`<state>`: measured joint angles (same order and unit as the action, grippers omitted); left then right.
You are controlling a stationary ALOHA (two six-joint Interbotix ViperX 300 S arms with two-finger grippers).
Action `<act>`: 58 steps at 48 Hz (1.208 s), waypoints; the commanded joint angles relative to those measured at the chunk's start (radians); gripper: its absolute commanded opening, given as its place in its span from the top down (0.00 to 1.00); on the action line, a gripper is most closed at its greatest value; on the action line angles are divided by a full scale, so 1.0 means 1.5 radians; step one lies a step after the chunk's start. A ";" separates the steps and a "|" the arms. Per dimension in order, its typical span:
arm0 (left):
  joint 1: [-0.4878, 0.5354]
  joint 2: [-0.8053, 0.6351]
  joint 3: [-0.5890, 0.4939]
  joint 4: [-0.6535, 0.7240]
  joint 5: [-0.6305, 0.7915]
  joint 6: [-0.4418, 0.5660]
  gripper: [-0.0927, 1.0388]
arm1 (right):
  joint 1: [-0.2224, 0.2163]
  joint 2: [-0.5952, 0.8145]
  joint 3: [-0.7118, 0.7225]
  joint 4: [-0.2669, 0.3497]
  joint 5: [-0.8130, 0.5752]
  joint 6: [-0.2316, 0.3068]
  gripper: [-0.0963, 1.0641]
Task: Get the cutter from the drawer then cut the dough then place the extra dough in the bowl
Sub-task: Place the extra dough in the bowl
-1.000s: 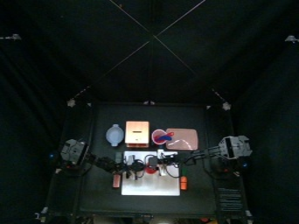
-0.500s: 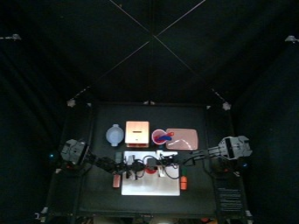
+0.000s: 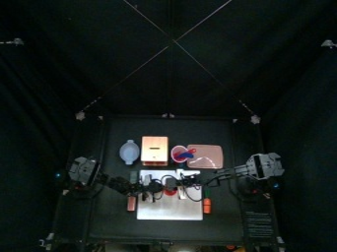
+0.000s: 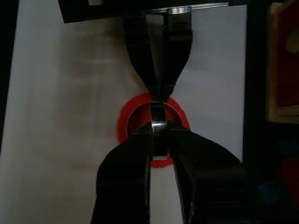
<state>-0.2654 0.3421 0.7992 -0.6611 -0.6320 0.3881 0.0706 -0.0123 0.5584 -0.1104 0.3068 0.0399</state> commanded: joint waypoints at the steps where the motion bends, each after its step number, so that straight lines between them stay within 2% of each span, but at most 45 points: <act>1: 0.001 0.001 -0.002 -0.003 0.006 0.000 0.44 | -0.010 -0.077 0.003 -0.013 0.019 0.001 0.50; 8: 0.002 0.001 -0.001 -0.003 0.009 0.000 0.44 | -0.033 -0.136 0.045 -0.018 0.021 0.003 0.50; 19: 0.001 -0.011 -0.002 -0.003 0.018 0.002 0.44 | -0.041 -0.209 0.145 -0.018 0.027 0.004 0.50; 29: 0.004 -0.049 -0.003 -0.003 0.027 0.005 0.43 | -0.041 -0.210 0.219 -0.017 0.022 0.004 0.50; 41: 0.022 -0.095 0.000 -0.003 0.029 0.003 0.43 | -0.042 -0.182 0.221 -0.019 0.013 0.007 0.47; 47: 0.028 -0.109 0.001 -0.003 0.029 0.003 0.41 | -0.042 -0.174 0.220 -0.018 0.014 0.007 0.42; 58: 0.030 -0.117 0.005 -0.002 0.029 0.005 0.40 | -0.042 -0.172 0.209 -0.010 0.014 0.007 0.25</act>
<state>-0.2255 0.1917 0.8191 -0.6688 -0.5860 0.3942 0.0092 -0.2531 0.8958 -0.1273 0.3329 0.0506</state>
